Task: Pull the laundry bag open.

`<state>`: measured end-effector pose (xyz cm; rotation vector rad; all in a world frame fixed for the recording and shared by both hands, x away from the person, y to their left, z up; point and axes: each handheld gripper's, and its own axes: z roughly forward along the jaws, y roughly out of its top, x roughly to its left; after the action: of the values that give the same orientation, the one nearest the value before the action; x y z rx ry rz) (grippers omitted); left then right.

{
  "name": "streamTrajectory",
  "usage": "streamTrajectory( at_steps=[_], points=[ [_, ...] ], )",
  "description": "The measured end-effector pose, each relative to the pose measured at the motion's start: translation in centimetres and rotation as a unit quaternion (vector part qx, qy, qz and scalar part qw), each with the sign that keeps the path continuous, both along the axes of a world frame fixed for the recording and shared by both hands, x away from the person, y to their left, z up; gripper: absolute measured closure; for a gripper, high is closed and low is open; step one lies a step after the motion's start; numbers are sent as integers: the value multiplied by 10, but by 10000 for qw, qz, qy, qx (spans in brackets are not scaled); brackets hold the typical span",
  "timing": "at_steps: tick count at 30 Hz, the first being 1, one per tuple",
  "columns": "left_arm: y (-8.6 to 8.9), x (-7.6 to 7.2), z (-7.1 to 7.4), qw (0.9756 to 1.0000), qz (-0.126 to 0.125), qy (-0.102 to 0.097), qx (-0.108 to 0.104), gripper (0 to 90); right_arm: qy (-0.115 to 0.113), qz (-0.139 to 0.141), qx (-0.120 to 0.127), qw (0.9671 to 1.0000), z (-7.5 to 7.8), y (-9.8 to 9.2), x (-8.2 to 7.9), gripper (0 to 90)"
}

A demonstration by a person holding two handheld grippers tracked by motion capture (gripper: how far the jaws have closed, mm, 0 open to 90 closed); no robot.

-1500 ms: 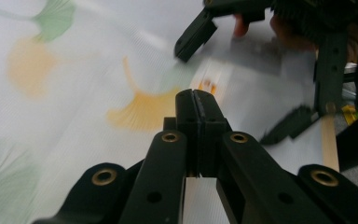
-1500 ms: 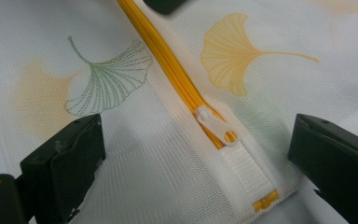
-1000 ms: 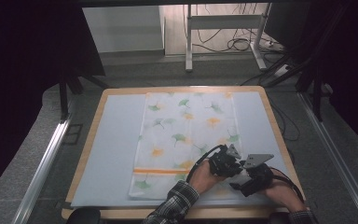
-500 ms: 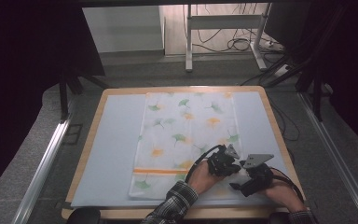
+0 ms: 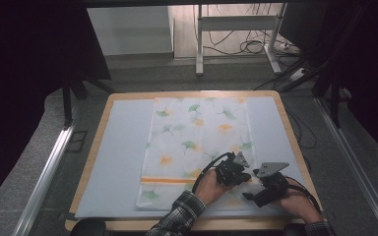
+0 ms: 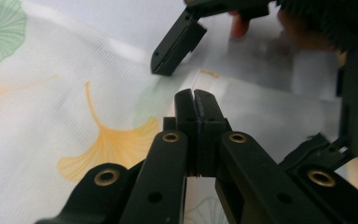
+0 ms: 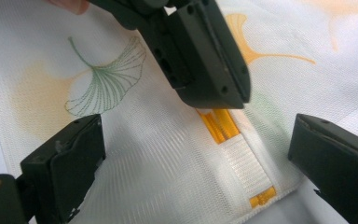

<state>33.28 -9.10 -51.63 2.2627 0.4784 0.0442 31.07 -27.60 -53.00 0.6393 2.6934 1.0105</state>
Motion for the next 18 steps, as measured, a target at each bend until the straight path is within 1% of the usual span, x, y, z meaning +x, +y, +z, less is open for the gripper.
streamTrajectory(
  at_steps=[1, 2, 4, 5, 6, 10, 14, 18],
  points=[
    [1, 0, 0, 10000, 21, 14, -12, 900, 0, 0, 5, 10000, 0, 0, 0, 35],
    [4, 1, 1, 10000, 4, 2, 34, 900, -2, -2, 0, 10000, 0, 0, 0, 36],
    [8, 2, 0, 10000, 3, 24, 46, 900, -4, -9, -11, 10000, 0, 0, 0, 36],
    [10, 2, 0, 10000, 13, 25, 43, 900, -3, -10, -11, 10000, 0, 0, 0, 36],
    [12, 2, -1, 10000, 18, 71, 40, 900, -4, -12, -13, 10000, 0, 0, 0, 36],
    [20, 2, -1, 9999, 21, 102, 44, 900, -4, -16, -12, 10000, 0, 0, 0, 36],
    [27, 0, -2, 9999, 16, 113, 86, 900, -7, -25, -17, 10000, 0, 0, 0, 37],
    [37, -2, -2, 9998, 67, 141, 125, 900, -6, -30, -16, 10000, 0, 0, 0, 36]
  ],
)
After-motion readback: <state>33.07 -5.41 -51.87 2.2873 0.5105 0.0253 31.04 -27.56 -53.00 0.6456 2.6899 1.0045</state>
